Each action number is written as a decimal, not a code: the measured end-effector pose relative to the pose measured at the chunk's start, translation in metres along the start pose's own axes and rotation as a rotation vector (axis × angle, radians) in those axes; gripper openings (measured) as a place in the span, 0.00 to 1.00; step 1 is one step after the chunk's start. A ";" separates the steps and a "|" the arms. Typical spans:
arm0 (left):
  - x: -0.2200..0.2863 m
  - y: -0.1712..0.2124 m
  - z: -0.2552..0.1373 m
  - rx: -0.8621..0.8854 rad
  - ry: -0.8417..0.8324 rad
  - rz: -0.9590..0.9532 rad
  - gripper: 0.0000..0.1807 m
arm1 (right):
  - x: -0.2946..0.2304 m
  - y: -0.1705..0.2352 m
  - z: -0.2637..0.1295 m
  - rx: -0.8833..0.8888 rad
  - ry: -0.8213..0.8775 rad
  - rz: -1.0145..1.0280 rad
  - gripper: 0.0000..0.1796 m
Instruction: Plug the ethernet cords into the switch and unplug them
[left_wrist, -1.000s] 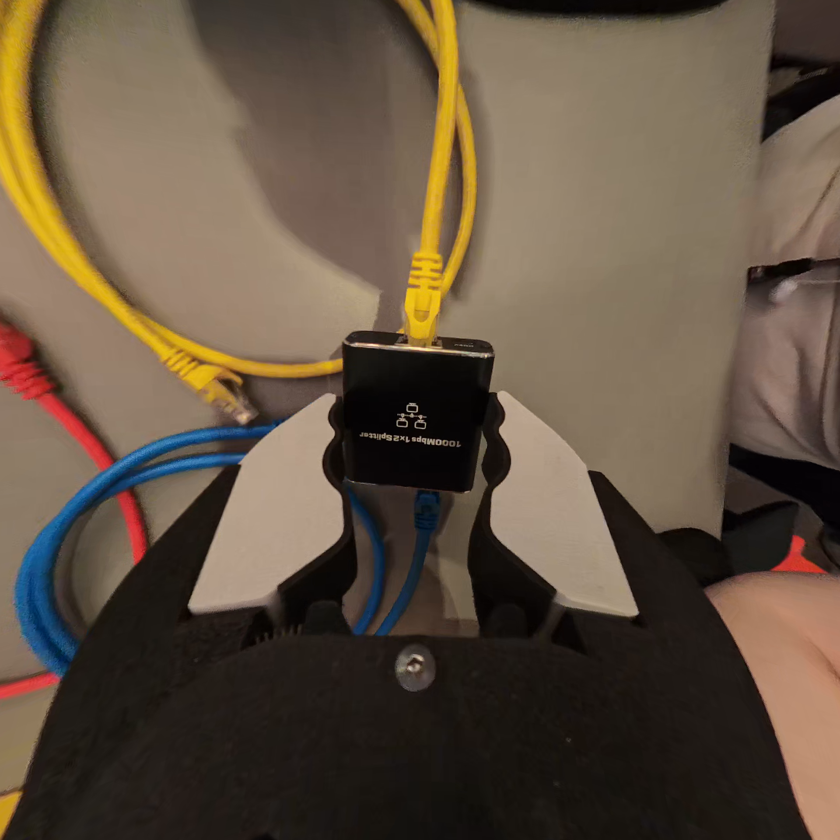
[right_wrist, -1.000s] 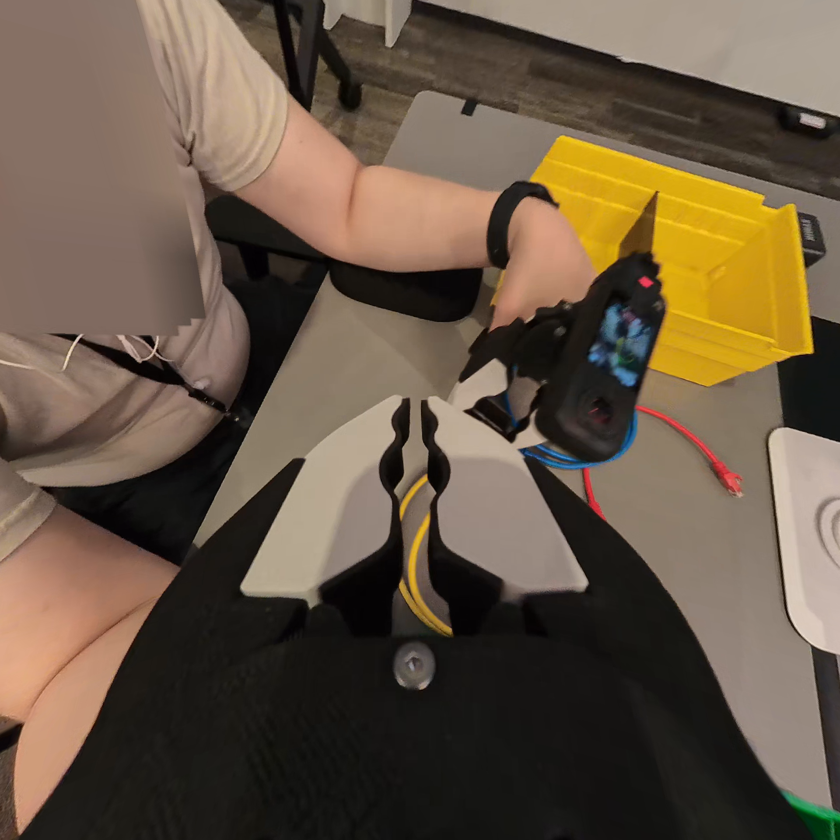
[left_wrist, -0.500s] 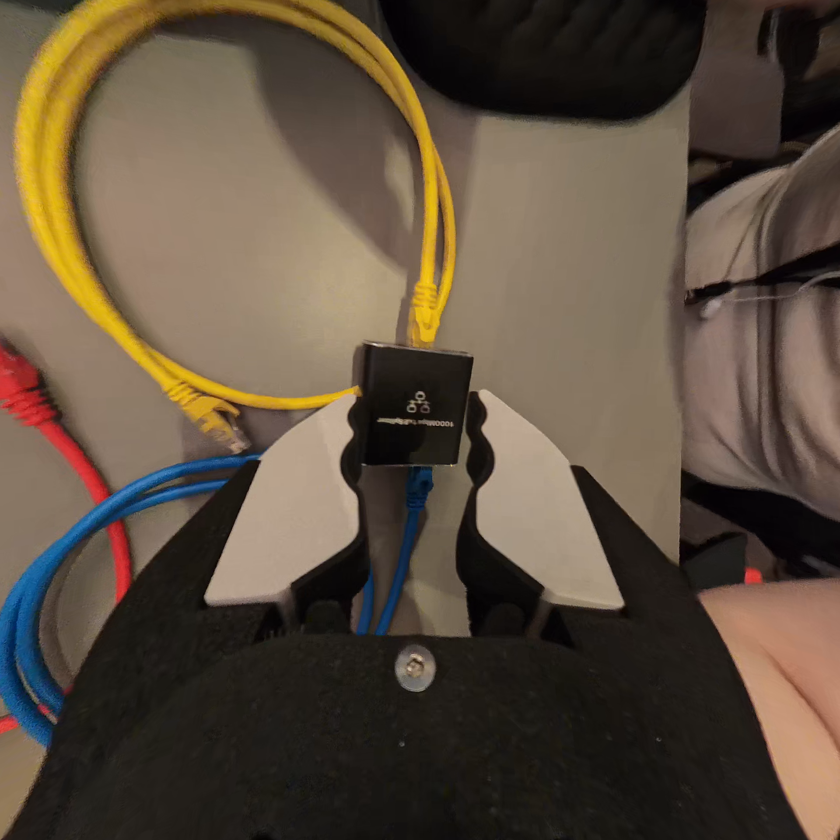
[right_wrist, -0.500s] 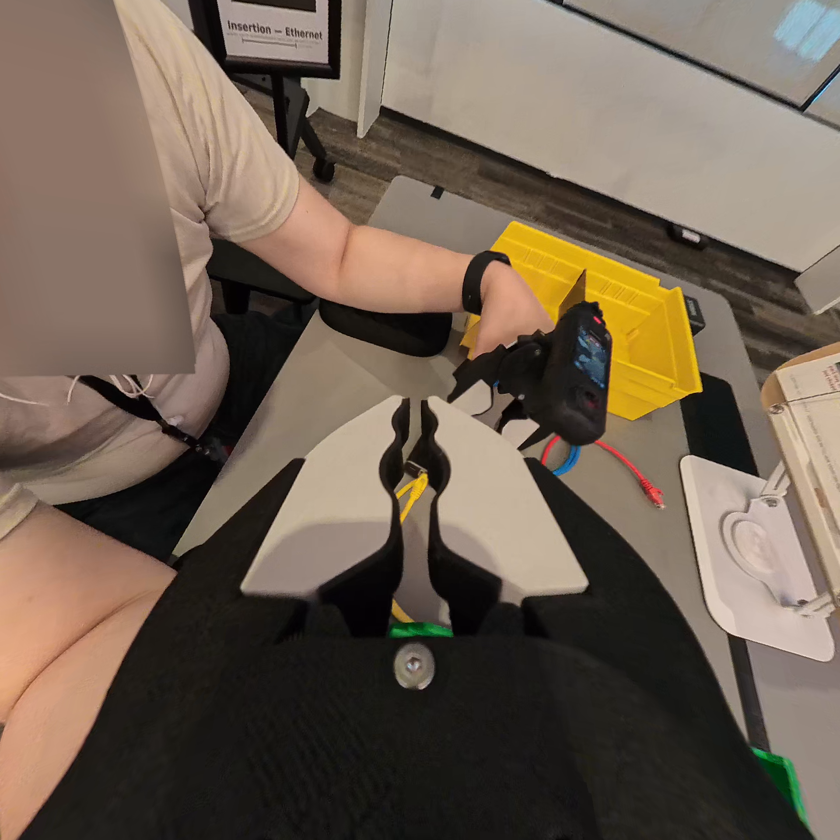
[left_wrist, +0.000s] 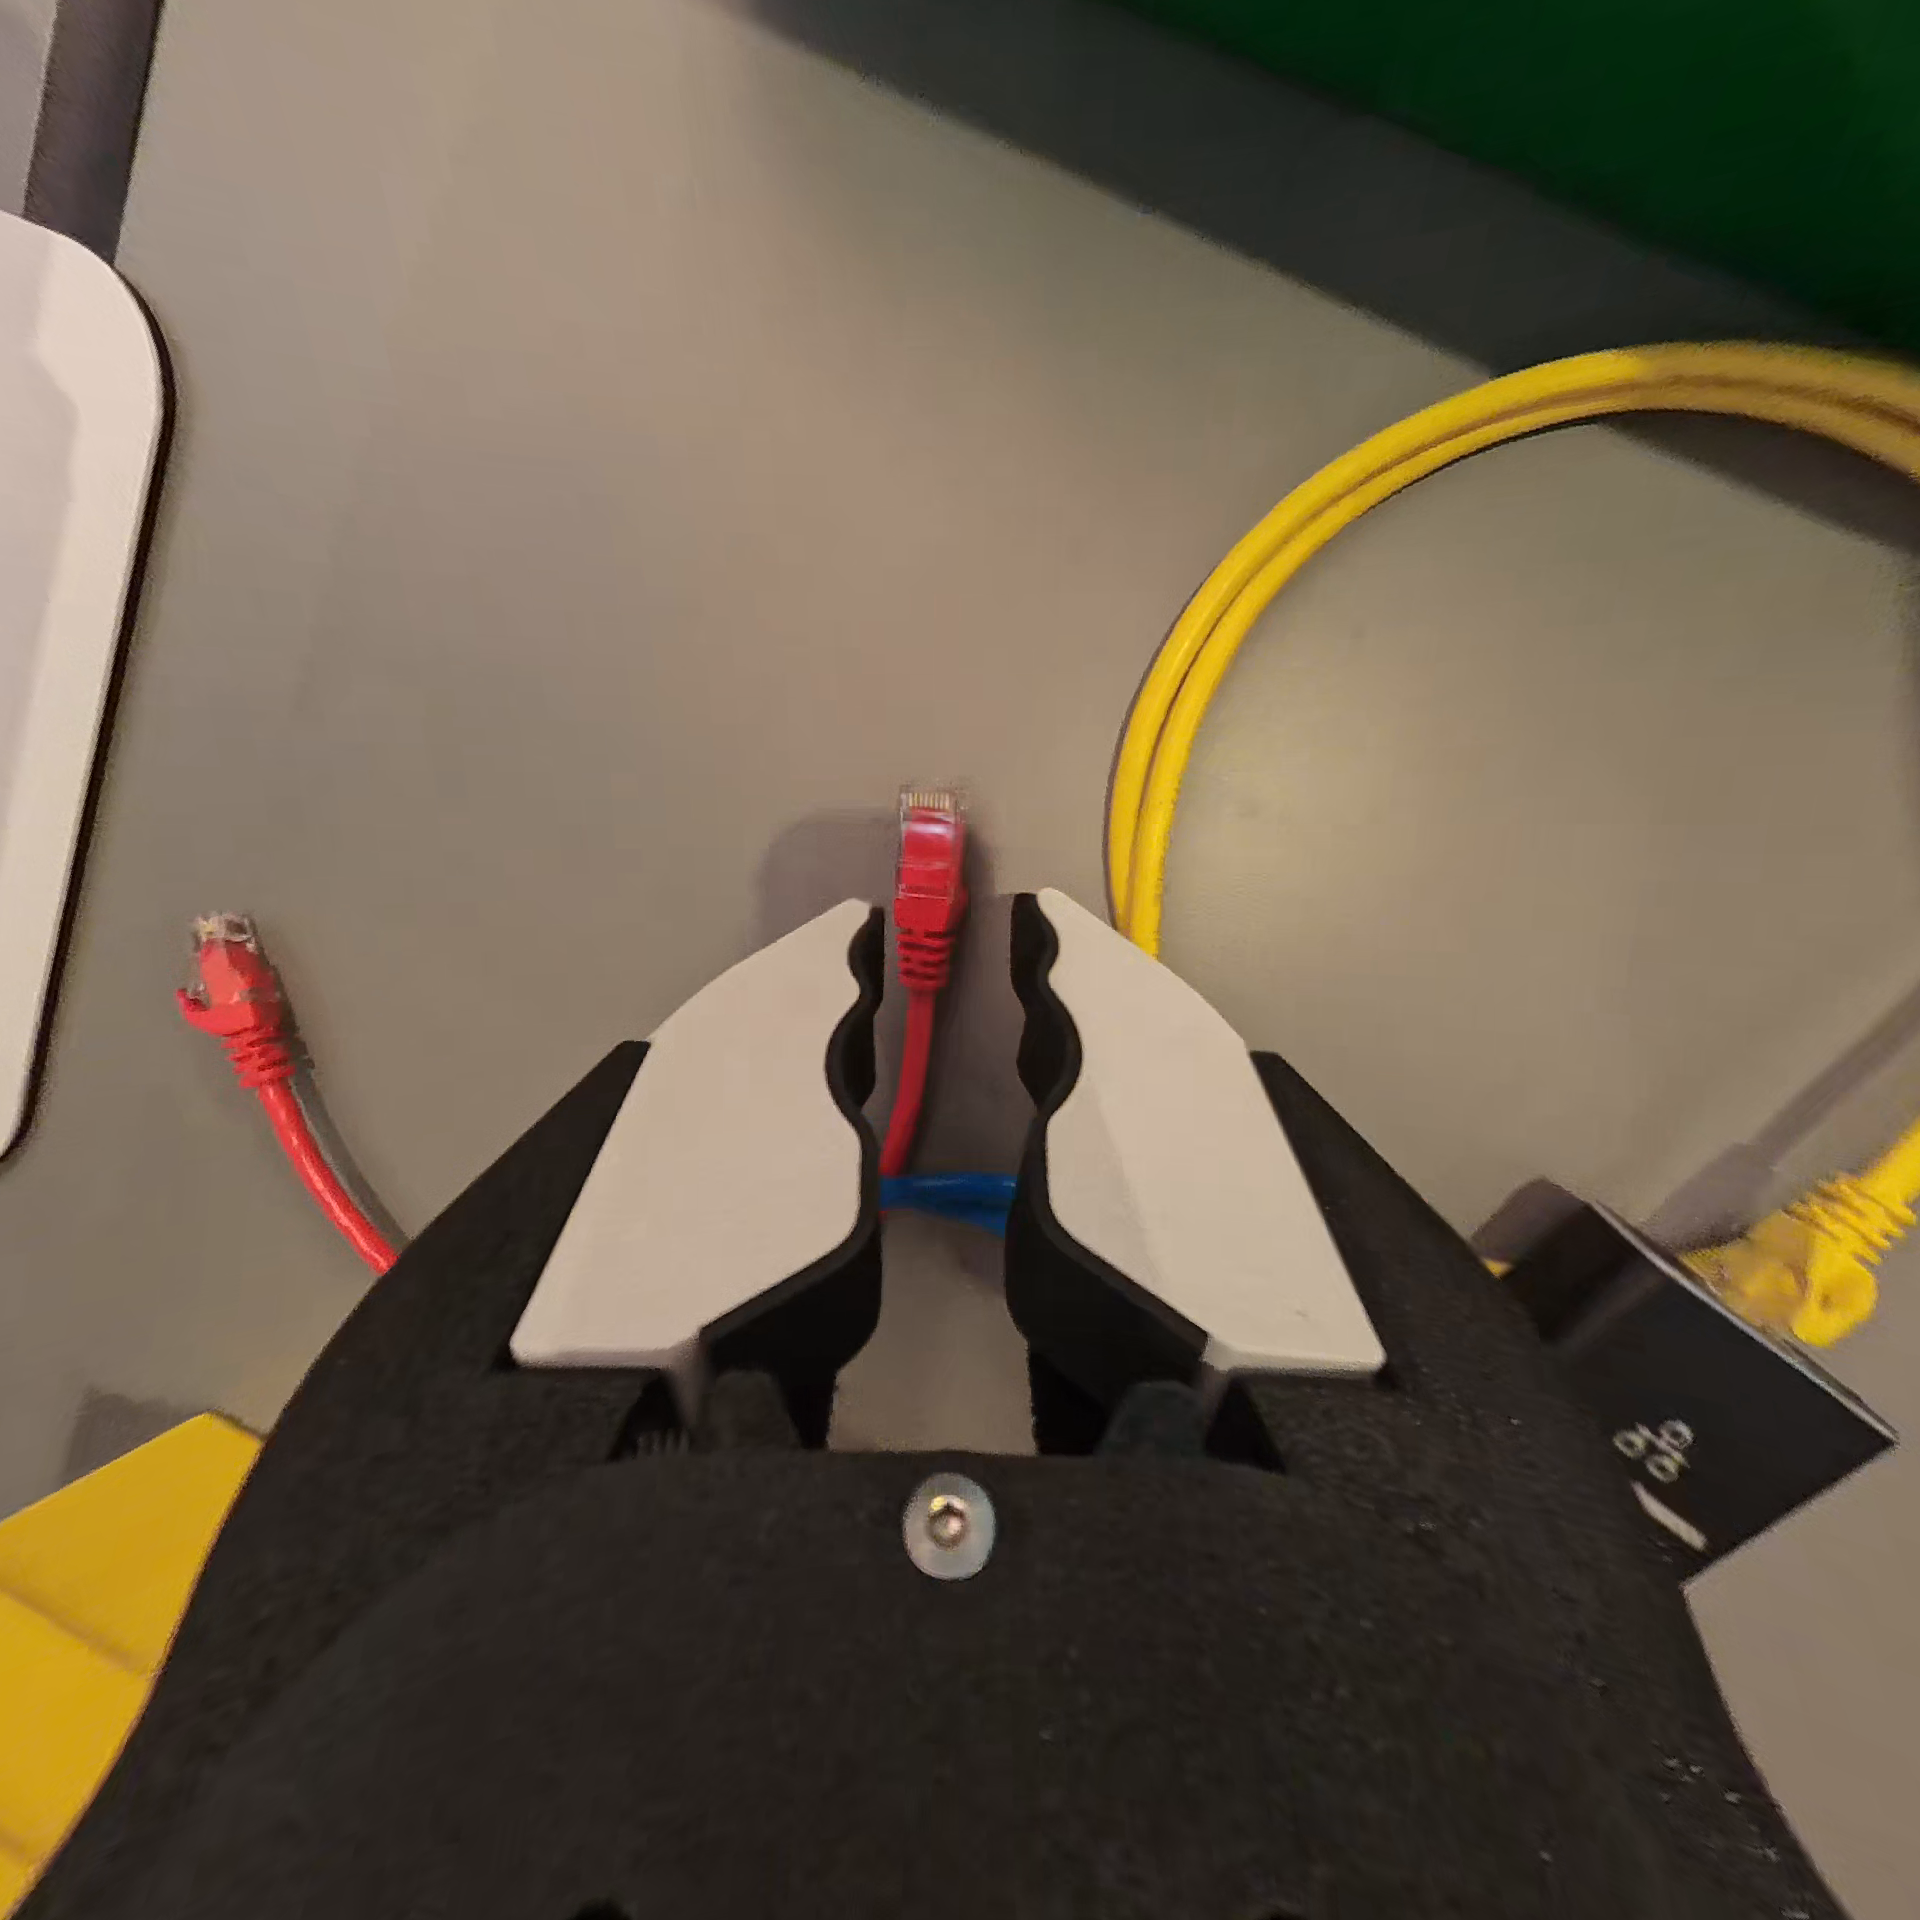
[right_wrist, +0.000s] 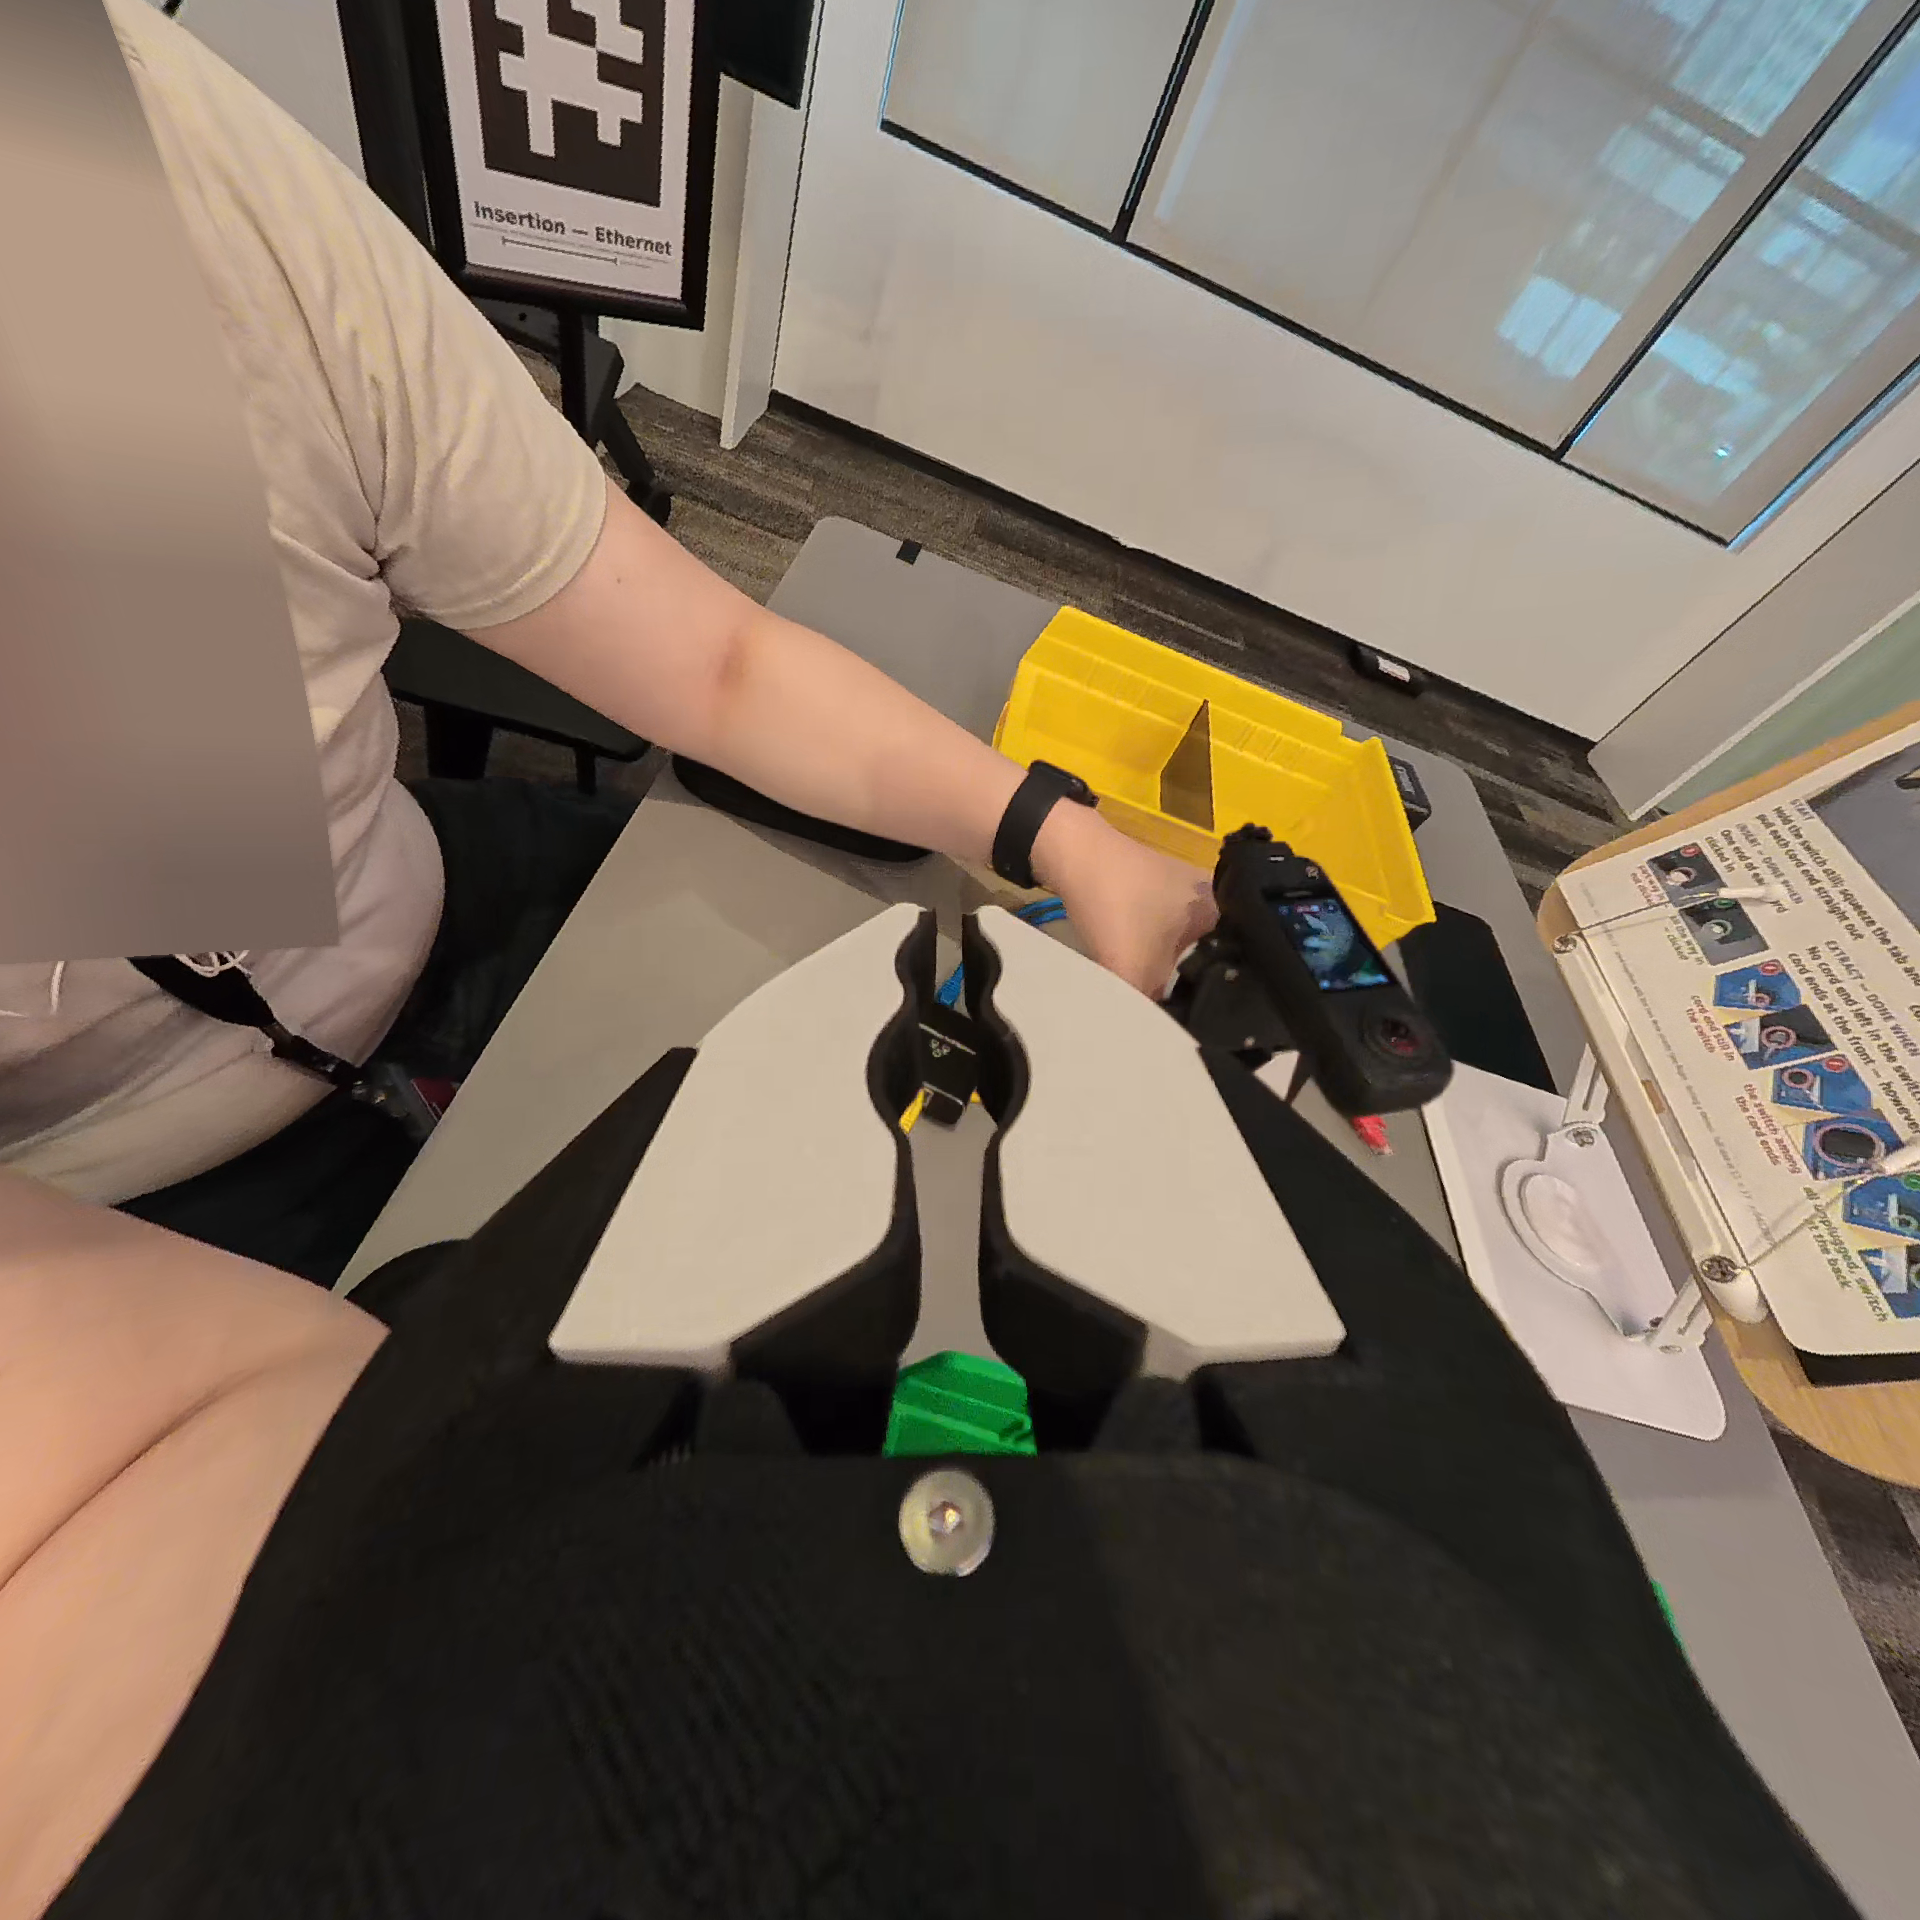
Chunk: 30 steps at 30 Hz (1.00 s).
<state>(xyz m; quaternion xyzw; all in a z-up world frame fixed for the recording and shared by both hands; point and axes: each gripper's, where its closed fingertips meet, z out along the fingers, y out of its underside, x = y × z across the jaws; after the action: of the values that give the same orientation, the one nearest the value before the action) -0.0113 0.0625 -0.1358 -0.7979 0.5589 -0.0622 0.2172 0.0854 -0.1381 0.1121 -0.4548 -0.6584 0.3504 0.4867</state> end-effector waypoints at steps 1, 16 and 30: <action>-0.002 0.001 0.004 -0.033 -0.033 0.010 0.18 | 0.000 0.001 -0.001 -0.005 0.003 0.000 0.03; -0.008 -0.047 -0.065 0.342 0.075 -0.135 0.07 | 0.025 -0.004 0.024 0.007 0.033 0.009 0.03; -0.041 -0.043 -0.274 1.208 0.289 -0.331 0.06 | 0.157 0.019 0.166 0.221 0.482 0.221 0.25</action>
<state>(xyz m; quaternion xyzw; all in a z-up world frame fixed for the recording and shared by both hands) -0.0828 0.0359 0.1335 -0.5942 0.3185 -0.5055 0.5384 -0.0869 0.0129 0.0992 -0.5382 -0.4280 0.3530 0.6345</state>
